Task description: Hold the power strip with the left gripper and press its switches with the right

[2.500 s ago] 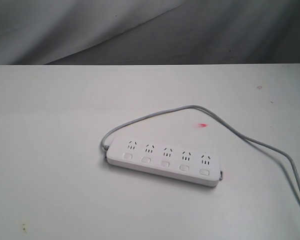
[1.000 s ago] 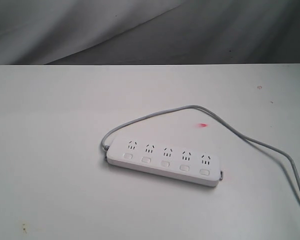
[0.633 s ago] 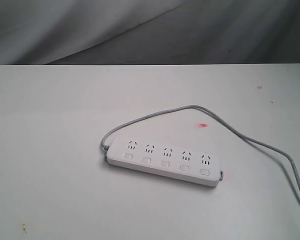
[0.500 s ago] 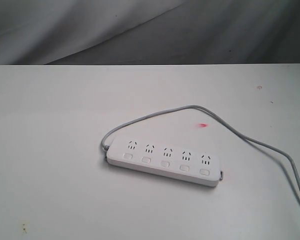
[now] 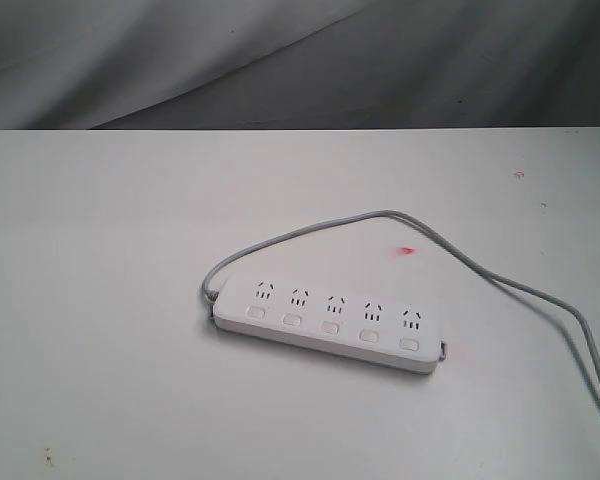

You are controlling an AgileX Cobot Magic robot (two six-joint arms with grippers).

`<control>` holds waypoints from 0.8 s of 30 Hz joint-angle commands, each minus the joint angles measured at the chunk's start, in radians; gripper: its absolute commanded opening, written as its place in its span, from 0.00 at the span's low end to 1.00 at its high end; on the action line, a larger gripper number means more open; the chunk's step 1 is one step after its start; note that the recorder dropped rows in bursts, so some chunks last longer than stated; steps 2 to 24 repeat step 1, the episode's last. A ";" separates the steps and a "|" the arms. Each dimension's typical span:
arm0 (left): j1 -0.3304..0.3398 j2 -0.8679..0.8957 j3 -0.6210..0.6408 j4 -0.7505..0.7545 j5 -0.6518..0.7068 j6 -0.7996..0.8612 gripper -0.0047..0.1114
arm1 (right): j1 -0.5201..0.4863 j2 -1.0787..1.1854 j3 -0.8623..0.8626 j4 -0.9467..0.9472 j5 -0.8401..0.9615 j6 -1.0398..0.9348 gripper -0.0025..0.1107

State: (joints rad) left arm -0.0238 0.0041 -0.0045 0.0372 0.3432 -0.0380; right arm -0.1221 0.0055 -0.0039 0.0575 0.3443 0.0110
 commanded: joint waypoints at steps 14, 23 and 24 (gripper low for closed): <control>0.001 -0.004 0.004 0.003 -0.005 -0.007 0.05 | 0.003 -0.005 0.004 -0.009 -0.002 -0.002 0.02; 0.001 -0.004 0.004 0.003 -0.005 -0.007 0.05 | 0.003 -0.005 0.004 -0.009 -0.002 -0.002 0.02; 0.001 -0.004 0.004 0.003 -0.005 -0.007 0.05 | 0.003 -0.005 0.004 -0.009 -0.002 -0.002 0.02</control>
